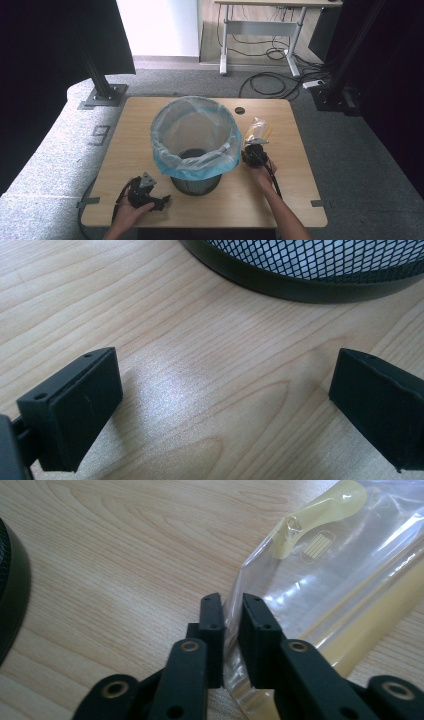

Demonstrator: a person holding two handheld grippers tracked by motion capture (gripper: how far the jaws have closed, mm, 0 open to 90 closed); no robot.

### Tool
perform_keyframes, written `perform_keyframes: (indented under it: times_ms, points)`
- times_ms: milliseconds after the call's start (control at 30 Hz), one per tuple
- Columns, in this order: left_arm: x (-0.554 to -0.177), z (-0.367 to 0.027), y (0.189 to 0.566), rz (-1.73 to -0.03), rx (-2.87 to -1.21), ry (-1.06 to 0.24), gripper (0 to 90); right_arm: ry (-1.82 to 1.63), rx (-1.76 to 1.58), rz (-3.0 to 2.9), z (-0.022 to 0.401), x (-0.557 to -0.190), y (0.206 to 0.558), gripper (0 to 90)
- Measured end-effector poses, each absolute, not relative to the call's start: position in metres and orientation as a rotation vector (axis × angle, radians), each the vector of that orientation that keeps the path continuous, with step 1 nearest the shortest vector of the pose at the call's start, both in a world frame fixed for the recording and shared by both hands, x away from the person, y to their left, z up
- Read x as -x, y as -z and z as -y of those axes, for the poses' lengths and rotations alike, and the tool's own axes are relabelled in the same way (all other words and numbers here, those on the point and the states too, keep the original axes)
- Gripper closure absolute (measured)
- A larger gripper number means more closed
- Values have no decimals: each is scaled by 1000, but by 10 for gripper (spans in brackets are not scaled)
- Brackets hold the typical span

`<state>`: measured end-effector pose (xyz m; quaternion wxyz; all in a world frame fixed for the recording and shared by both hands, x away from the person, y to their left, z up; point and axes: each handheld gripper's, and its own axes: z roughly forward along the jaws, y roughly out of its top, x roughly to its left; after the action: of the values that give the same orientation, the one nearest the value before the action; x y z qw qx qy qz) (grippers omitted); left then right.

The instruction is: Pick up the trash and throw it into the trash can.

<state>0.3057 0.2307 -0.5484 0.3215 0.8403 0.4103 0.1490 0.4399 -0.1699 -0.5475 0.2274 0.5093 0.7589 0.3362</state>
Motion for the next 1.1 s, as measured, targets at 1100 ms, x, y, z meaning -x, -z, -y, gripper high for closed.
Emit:
perform_keyframes:
  times_ms: [1100]
  points:
    - [-305,-231,548,-1076,-2206,-392,5,-1344,-1375,-1882,221,-391,490,898]
